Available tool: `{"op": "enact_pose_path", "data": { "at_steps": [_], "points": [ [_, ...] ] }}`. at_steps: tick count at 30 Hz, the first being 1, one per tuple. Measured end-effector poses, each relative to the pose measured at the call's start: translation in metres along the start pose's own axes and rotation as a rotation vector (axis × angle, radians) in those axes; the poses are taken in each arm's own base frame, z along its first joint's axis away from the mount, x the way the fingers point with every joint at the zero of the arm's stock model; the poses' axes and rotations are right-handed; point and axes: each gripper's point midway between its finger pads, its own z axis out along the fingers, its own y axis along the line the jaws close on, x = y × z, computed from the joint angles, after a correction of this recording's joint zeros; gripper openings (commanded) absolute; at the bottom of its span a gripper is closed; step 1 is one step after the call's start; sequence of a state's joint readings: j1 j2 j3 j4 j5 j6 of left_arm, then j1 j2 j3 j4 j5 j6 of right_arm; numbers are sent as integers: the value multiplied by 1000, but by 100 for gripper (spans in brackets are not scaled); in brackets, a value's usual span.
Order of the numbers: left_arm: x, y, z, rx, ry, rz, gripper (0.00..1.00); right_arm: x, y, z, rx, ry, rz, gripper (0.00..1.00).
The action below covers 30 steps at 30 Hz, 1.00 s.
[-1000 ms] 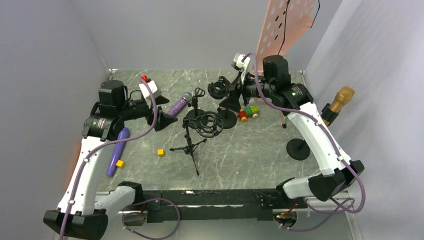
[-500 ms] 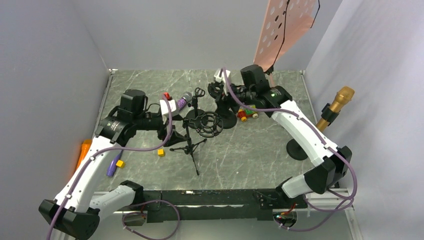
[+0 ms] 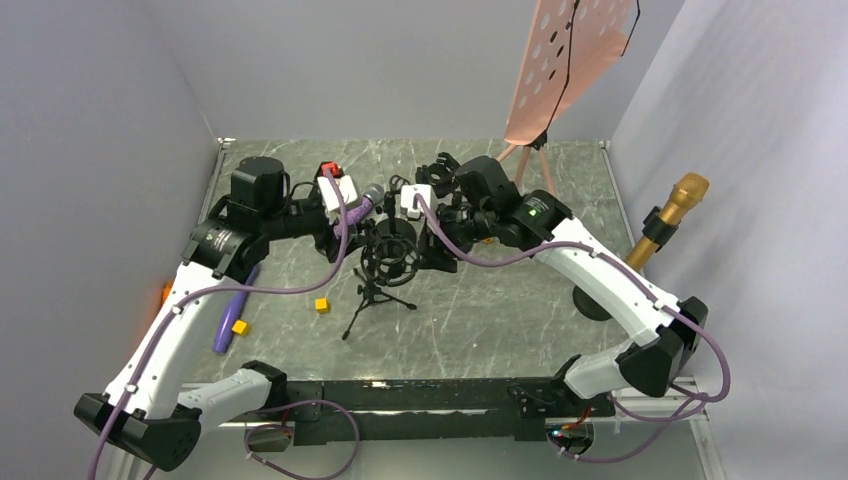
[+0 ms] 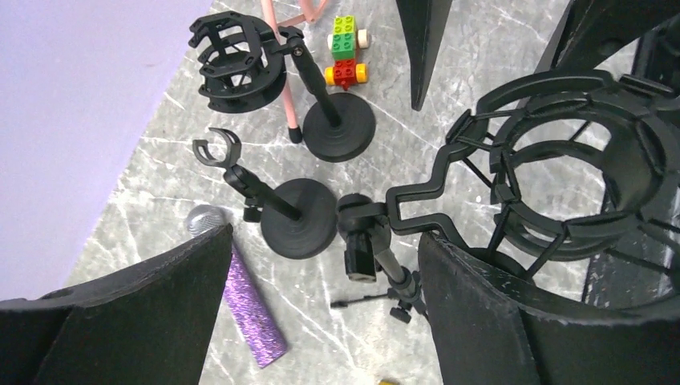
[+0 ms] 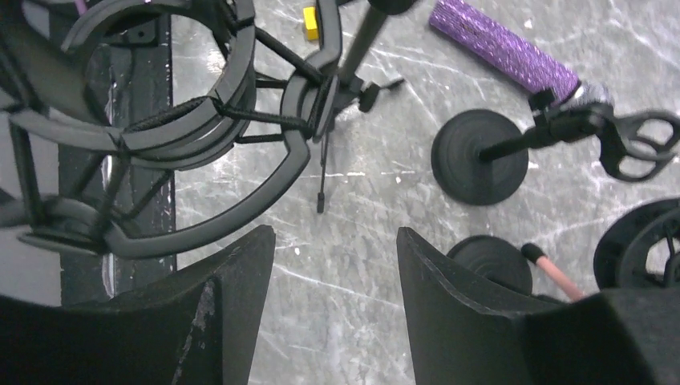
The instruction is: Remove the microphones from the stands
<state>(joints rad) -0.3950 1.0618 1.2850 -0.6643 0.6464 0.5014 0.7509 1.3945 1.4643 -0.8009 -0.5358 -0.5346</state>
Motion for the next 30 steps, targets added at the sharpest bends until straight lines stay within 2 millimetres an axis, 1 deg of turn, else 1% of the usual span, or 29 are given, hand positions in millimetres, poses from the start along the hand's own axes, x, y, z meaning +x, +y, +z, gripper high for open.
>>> {"op": "enact_pose_path", "data": {
  "at_steps": [5, 9, 11, 13, 15, 19, 23, 25, 26, 28, 30],
  "points": [
    [-3, -1, -7, 12, 14, 72, 90, -9, 13, 12, -80, -4, -88, 60],
    [-2, -2, -14, 0, 37, 86, 96, -15, 31, 25, -161, -7, -142, 60],
    [0, -1, -19, -23, 52, 86, 99, -17, 38, 30, -192, -11, -143, 60],
    [4, 0, -26, -63, 68, 89, 99, -18, 43, 35, -216, -13, -122, 60],
    [9, 1, -32, -97, 87, 90, 99, -17, 43, 37, -219, -9, -89, 61],
    [21, 6, -40, -158, 146, 66, 99, -12, 36, 33, -223, -25, -12, 65],
    [38, 7, -48, -180, 223, 31, 99, 6, 12, 25, -193, -36, 89, 65],
    [44, 5, -54, -184, 250, 25, 99, 10, -1, 19, -168, -45, 119, 64],
    [46, 2, -59, -182, 259, 26, 99, 12, -8, 17, -152, -52, 125, 64],
    [47, -8, -69, -167, 265, 36, 99, 11, -15, 16, -136, -62, 123, 63],
    [41, -23, -80, -131, 250, 43, 99, 9, -17, 21, -135, -71, 108, 63]
  ]
}}
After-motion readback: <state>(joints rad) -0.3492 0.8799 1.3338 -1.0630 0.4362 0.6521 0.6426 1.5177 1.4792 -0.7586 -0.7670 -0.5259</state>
